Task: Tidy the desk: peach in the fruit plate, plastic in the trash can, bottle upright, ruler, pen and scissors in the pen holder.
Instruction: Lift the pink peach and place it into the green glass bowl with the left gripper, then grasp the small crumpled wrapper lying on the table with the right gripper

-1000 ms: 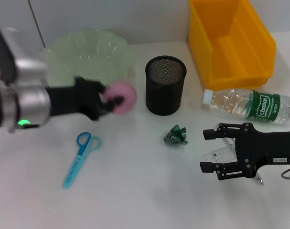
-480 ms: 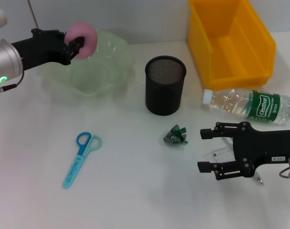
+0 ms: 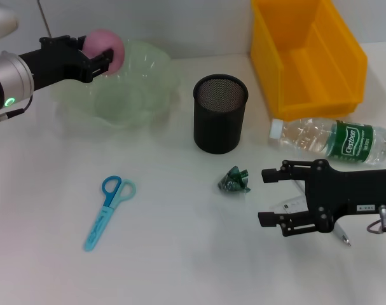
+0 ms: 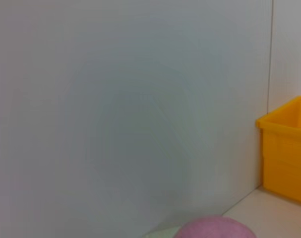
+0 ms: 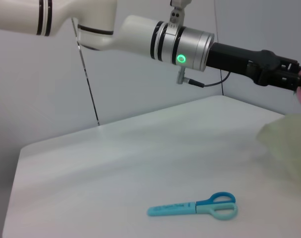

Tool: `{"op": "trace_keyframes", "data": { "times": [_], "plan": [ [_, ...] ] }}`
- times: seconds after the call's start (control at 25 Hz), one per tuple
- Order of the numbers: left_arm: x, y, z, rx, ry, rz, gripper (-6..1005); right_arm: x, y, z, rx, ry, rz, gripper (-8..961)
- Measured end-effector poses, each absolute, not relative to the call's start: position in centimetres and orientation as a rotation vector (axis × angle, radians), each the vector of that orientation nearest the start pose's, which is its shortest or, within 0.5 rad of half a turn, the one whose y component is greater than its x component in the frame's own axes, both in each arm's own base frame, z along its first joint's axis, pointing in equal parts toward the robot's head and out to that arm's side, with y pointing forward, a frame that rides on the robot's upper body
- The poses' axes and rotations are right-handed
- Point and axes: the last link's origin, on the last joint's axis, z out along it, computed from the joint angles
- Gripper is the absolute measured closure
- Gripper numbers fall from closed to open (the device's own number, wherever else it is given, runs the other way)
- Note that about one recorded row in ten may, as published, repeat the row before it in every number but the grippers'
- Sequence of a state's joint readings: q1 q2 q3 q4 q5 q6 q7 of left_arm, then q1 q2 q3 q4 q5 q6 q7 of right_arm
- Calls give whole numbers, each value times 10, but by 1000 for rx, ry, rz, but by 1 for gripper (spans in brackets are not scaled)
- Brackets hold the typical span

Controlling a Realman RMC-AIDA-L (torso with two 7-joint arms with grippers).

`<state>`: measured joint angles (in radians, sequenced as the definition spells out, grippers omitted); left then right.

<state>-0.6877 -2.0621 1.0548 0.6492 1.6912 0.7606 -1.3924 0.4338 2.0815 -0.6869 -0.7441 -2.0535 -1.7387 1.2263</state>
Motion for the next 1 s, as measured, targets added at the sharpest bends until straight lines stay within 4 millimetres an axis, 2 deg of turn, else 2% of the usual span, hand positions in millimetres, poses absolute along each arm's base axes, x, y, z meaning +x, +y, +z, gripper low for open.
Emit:
{"op": "trace_keyframes", "data": {
  "times": [0.2,0.4,0.56,0.6,0.68,0.72,0.76,0.8,0.84,0.88,0.92,0.96,1.0],
  "plan": [
    [-222,447,0,-2272,-491,-409,424,272,295,8,-2846,439,703,120],
    [-221,447,-1,-2278,-485,-408,198,269,298,8,-2847,445,712,119],
    [-222,443,2,-2280,-475,-418,164,268,302,11,-2801,482,743,119],
    [-223,440,4,-2285,-473,-426,156,269,308,16,-2759,555,751,119],
    [-224,430,5,-2320,-458,-458,139,269,311,20,-2744,595,748,119],
    [-223,420,4,-2368,-444,-490,131,266,317,29,-2726,661,725,119],
    [-223,409,3,-2419,-425,-526,132,266,317,29,-2726,661,725,119],
    [-223,403,3,-2445,-415,-545,133,259,322,41,-2722,690,683,119],
    [-227,382,1,-2515,-383,-612,133,255,324,47,-2720,705,653,119],
    [-227,382,1,-2515,-383,-612,134,255,324,47,-2720,705,653,119],
    [-227,382,1,-2515,-383,-612,135,247,329,60,-2711,741,565,119],
    [-231,368,0,-2551,-353,-652,136,247,329,60,-2711,741,565,119],
    [-237,354,-2,-2581,-314,-679,136,236,335,74,-2705,781,445,119]
  ]
}}
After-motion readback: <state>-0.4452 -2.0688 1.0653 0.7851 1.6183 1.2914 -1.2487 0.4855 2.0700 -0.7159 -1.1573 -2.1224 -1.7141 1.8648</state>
